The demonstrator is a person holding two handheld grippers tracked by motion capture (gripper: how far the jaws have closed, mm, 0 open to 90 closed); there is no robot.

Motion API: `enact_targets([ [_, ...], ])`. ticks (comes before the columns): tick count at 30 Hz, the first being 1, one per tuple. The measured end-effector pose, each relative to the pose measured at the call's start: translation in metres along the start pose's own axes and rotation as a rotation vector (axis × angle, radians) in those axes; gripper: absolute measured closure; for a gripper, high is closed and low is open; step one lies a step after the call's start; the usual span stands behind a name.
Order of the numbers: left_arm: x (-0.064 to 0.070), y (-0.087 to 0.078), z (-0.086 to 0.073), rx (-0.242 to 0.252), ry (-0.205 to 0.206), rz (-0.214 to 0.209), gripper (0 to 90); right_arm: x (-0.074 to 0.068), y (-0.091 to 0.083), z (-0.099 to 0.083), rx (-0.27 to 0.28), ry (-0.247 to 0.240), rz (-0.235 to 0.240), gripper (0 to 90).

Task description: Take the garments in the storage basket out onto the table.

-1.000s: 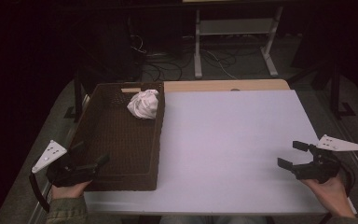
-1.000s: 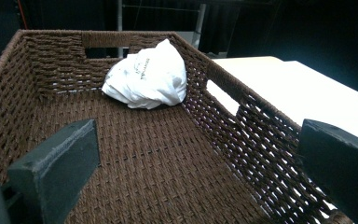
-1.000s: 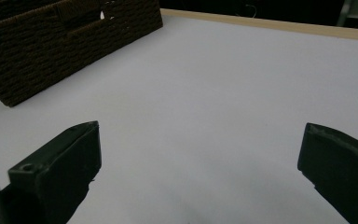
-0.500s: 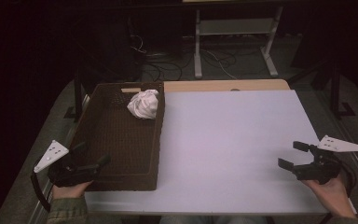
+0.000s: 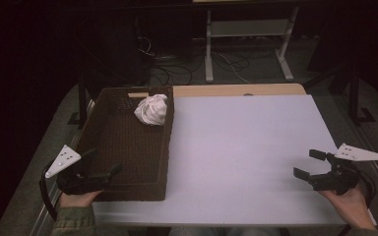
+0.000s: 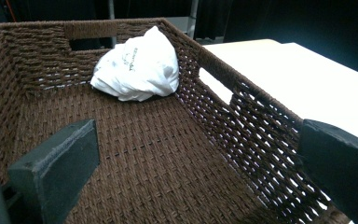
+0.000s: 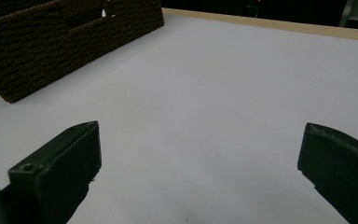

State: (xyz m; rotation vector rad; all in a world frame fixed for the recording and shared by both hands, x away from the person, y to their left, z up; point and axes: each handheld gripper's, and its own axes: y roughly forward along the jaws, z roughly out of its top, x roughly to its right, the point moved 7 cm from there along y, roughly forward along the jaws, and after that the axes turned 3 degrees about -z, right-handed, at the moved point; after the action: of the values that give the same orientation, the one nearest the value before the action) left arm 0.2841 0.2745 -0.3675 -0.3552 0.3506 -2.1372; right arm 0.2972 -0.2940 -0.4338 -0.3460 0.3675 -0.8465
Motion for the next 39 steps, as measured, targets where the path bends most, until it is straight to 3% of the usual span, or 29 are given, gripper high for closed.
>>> enact_targets([
  [6, 0.002, 0.0, 0.006, -0.02, 0.027, -0.003, 0.0, 0.002, 0.0, -0.001, -0.002, 0.001, 0.002, 0.0],
  [16, -0.006, 0.004, 0.017, -0.003, 0.007, -0.019, 0.0, 0.0, 0.004, -0.003, -0.017, -0.01, 0.014, 0.0],
  [30, -0.007, 0.022, 0.046, -0.063, 0.079, -0.041, 0.0, -0.001, 0.007, -0.005, -0.035, -0.019, 0.024, 0.0],
  [39, -0.007, 0.035, 0.064, -0.125, 0.124, -0.059, 0.0, -0.002, 0.007, -0.006, -0.049, -0.023, 0.026, 0.0],
])
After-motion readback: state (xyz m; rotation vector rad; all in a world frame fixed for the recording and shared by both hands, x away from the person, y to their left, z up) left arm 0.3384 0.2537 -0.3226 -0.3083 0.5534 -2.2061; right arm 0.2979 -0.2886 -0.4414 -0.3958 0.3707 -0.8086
